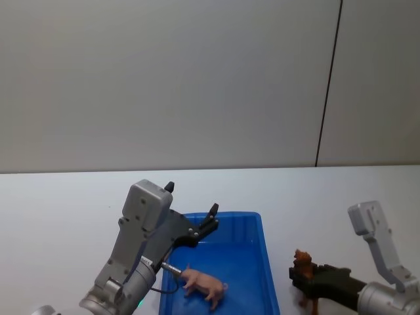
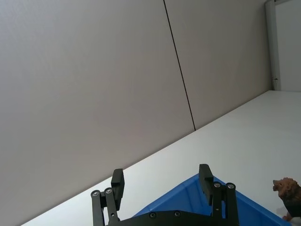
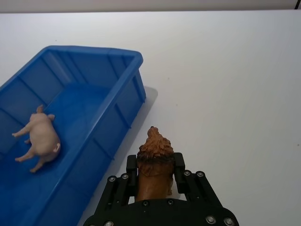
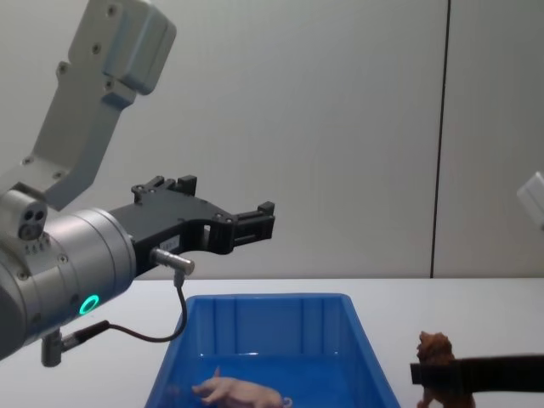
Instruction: Pick up the two dolls from the table and place them into the box.
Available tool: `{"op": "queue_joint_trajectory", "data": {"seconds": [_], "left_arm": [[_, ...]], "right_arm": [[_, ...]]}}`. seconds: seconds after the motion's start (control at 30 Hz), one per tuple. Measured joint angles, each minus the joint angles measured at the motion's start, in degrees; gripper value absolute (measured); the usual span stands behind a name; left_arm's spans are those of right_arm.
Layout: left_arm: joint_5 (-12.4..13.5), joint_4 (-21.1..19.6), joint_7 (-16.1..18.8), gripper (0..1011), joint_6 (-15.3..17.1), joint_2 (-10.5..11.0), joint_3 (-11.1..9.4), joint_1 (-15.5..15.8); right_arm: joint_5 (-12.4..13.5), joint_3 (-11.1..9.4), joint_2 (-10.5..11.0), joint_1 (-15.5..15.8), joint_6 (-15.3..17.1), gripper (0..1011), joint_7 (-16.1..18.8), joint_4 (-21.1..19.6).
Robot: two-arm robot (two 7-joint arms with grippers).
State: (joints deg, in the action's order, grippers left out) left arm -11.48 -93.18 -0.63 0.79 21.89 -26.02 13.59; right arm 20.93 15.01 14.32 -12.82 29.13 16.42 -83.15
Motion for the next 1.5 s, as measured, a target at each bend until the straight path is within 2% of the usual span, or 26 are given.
{"op": "queue_joint_trajectory", "data": {"seconds": [0.17, 0.53, 0.77, 1.07, 1.1, 1.17, 1.27, 1.33, 1.37, 1.5], "left_arm": [[0.0, 0.0, 0.0, 1001, 0.0, 0.0, 0.0, 0.0], [0.0, 0.0, 0.0, 1001, 0.0, 0.0, 0.0, 0.0], [0.0, 0.0, 0.01, 1001, 0.0, 0.0, 0.0, 0.0], [0.0, 0.0, 0.01, 1001, 0.0, 0.0, 0.0, 0.0], [0.0, 0.0, 0.01, 1001, 0.0, 0.0, 0.0, 0.0], [0.0, 0.0, 0.01, 1001, 0.0, 0.0, 0.0, 0.0], [0.0, 0.0, 0.01, 1001, 0.0, 0.0, 0.0, 0.0], [0.0, 0.0, 0.0, 1001, 0.0, 0.0, 0.0, 0.0], [0.0, 0.0, 0.0, 1001, 0.0, 0.0, 0.0, 0.0], [0.0, 0.0, 0.01, 1001, 0.0, 0.0, 0.0, 0.0]], "right_arm": [[0.08, -0.05, -0.05, -0.09, -1.35, 439, -0.22, -0.46], [-0.71, 0.25, -0.34, -0.68, -4.38, 439, 0.48, -4.19], [-1.54, 1.39, -1.97, -2.65, -4.85, 439, 2.8, -6.13], [-2.12, 3.22, -4.72, -5.57, -3.34, 440, 4.97, -4.92], [-2.18, 3.34, -4.92, -5.76, -3.16, 476, 5.08, -4.68], [-2.34, 3.73, -5.5, -6.33, -2.85, 476, 5.5, -3.94], [-2.59, 4.25, -6.18, -6.96, -2.62, 611, 5.93, -2.91], [-2.72, 4.43, -6.39, -7.18, -2.54, 644, 6.13, -2.51], [-2.77, 4.53, -6.5, -7.29, -2.52, 705, 6.22, -2.3], [-3.07, 4.76, -6.65, -7.52, -2.6, 824, 6.66, -1.7]]}}
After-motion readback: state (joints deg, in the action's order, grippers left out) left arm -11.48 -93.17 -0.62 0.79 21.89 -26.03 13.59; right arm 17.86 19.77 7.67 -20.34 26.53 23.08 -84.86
